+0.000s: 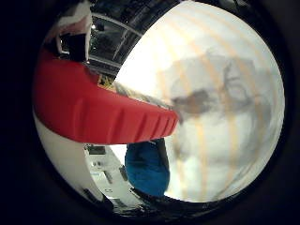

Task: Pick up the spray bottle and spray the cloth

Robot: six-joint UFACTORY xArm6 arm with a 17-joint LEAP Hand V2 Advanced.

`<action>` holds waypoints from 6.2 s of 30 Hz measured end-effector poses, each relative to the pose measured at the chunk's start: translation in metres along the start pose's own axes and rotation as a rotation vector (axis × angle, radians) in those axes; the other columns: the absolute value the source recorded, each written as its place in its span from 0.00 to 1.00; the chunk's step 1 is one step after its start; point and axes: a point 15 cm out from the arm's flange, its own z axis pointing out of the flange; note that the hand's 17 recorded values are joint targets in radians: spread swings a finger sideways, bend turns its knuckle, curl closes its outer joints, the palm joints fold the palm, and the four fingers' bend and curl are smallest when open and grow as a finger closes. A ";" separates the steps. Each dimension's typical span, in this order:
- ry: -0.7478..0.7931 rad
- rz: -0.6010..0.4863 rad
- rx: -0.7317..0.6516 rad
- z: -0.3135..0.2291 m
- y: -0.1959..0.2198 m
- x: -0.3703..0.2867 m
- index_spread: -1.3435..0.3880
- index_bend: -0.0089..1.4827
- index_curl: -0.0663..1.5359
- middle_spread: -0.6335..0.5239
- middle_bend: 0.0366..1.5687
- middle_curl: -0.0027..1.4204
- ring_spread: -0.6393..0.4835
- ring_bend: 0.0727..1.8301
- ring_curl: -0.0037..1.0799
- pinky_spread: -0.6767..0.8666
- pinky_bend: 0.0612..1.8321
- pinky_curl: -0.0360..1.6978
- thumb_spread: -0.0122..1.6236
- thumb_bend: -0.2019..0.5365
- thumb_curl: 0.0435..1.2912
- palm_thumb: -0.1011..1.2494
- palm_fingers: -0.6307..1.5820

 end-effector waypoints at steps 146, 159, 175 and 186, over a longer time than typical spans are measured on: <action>-0.086 -0.364 -0.333 0.269 0.108 -0.283 0.64 0.77 0.52 0.45 0.87 0.47 0.43 0.81 0.55 0.31 0.55 0.74 0.34 0.25 0.75 0.84 0.82; -0.050 -0.227 -0.190 0.293 0.087 -0.194 0.65 0.76 0.52 0.46 0.86 0.47 0.43 0.81 0.55 0.31 0.55 0.73 0.35 0.25 0.75 0.83 0.82; -0.050 -0.155 -0.145 0.291 0.091 -0.119 0.64 0.76 0.53 0.46 0.86 0.47 0.43 0.81 0.55 0.31 0.56 0.72 0.35 0.25 0.75 0.83 0.82; -0.055 -0.177 -0.180 0.299 0.114 -0.125 0.64 0.75 0.53 0.46 0.87 0.47 0.43 0.81 0.55 0.31 0.56 0.72 0.35 0.25 0.75 0.83 0.82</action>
